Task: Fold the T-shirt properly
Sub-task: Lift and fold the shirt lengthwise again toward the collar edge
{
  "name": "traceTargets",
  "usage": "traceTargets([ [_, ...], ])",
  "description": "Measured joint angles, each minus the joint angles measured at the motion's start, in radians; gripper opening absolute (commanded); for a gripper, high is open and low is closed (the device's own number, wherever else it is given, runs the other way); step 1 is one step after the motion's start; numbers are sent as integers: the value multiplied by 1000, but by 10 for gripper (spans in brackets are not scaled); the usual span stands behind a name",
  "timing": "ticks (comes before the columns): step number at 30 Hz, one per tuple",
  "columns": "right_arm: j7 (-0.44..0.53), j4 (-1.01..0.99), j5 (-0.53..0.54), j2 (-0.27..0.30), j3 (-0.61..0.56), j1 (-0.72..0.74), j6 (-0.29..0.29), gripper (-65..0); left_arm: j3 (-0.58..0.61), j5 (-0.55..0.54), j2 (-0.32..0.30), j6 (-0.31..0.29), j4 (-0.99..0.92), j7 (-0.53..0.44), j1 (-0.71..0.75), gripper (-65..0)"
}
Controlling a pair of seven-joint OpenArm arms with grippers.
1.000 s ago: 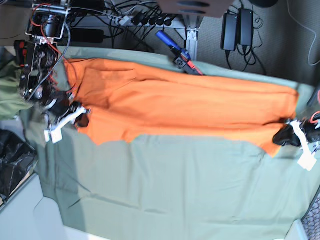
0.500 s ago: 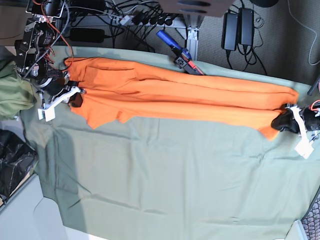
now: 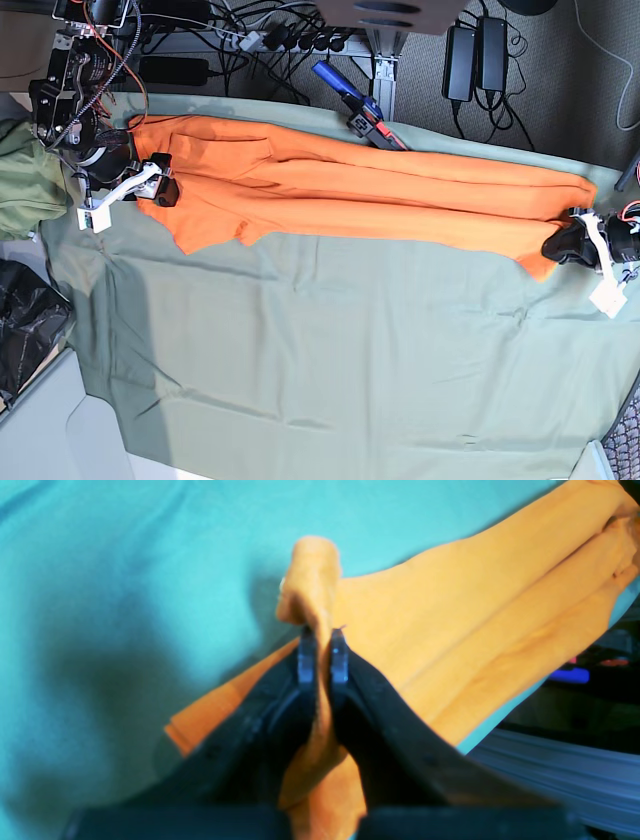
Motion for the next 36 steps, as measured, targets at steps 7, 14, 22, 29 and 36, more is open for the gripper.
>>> traceTargets([
  [7,0,46,-7,0,25,7,0,-218,0,-6,0,0,0,0,0,-650],
  [14,5,48,-4,-3,24,85,0,-218,0,-8,0,0,0,0,0,-650],
  [22,29,-55,-5,-54,-43,190,0,-218,0,-8,0,0,0,0,0,-650],
  [29,71,-129,-63,-112,-118,206,0,-218,0,-8,3,0,0,0,0,-650],
  [36,75,-129,-63,-130,-118,206,0,-361,0,-8,2,0,0,0,0,-650],
])
